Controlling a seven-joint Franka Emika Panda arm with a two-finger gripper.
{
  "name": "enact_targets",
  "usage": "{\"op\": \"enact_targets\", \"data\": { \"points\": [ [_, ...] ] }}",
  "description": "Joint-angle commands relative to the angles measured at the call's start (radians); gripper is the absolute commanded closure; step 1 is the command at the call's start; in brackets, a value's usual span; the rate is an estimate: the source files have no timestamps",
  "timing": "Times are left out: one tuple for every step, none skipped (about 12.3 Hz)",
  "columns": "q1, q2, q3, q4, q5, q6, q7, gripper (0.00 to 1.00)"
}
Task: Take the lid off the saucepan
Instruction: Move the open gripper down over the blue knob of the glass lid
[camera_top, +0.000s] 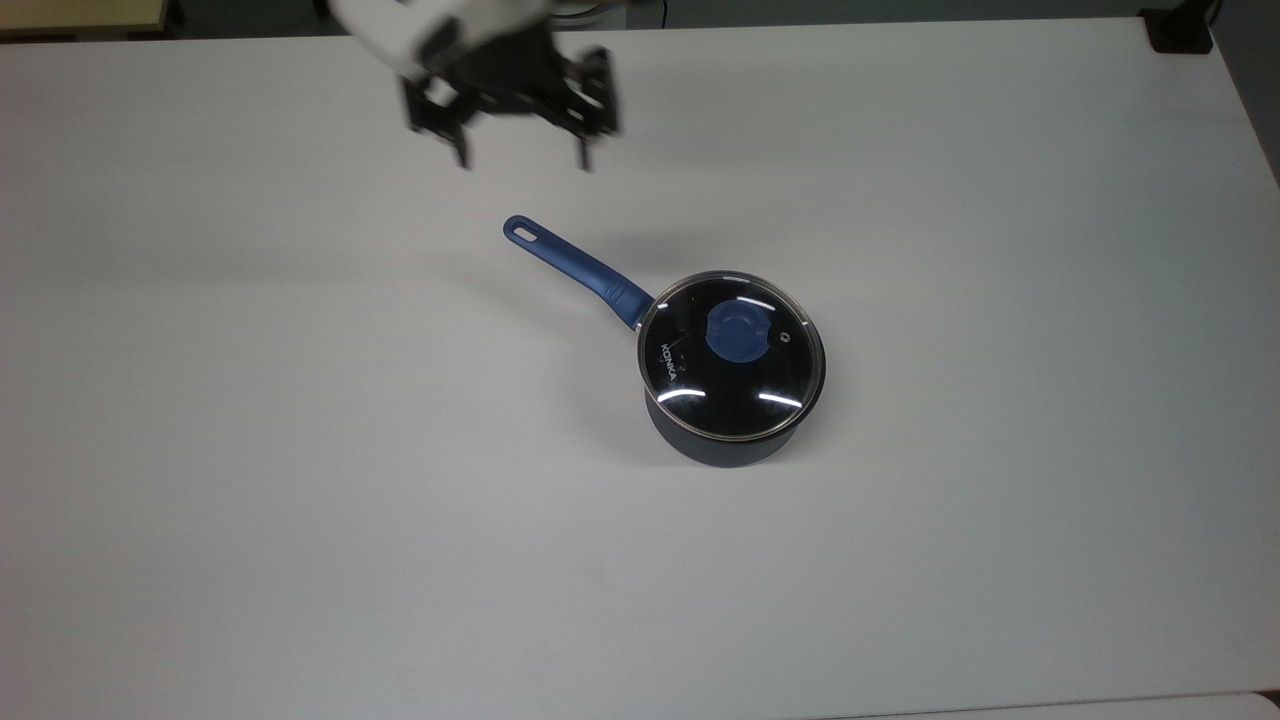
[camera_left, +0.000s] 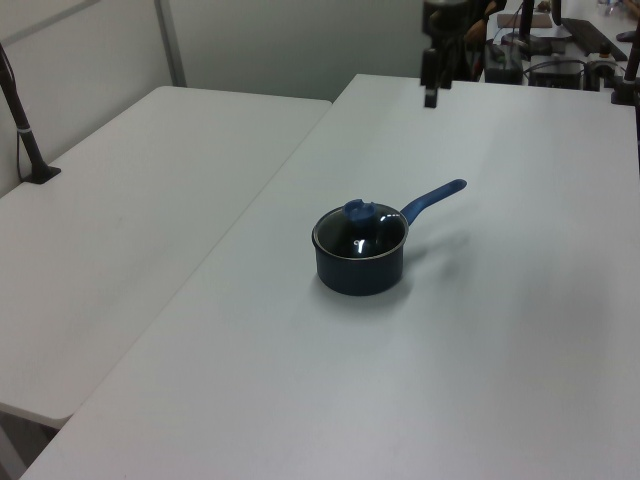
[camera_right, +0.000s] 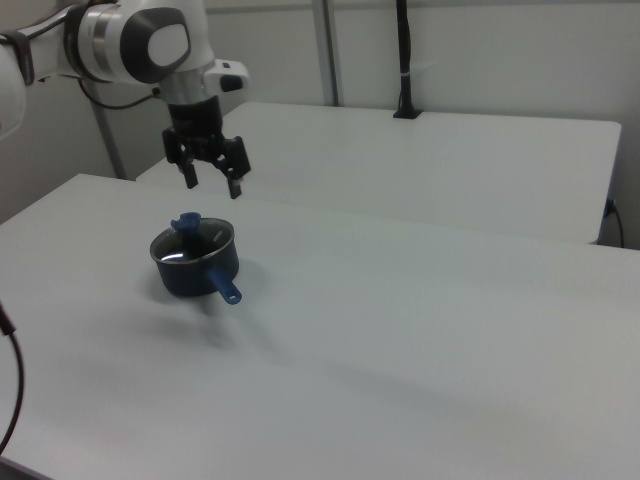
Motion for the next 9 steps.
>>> {"op": "enact_targets", "data": {
  "points": [
    [0.137, 0.197, -0.022, 0.193, 0.01, 0.062, 0.191, 0.0],
    [0.162, 0.219, -0.022, 0.194, 0.011, 0.127, 0.25, 0.0],
    [0.193, 0.25, -0.023, 0.194, 0.01, 0.162, 0.255, 0.0],
    [0.226, 0.293, -0.027, 0.214, 0.008, 0.196, 0.256, 0.0],
    [0.242, 0.333, -0.033, 0.249, 0.005, 0.193, 0.253, 0.0],
    [0.262, 0.354, -0.048, 0.257, 0.005, 0.193, 0.249, 0.0],
    [0.28, 0.36, -0.068, 0.257, 0.002, 0.193, 0.249, 0.0],
    [0.294, 0.373, -0.082, 0.257, 0.001, 0.193, 0.247, 0.0],
    [0.297, 0.376, -0.085, 0.257, -0.001, 0.195, 0.232, 0.02]
  ]
}}
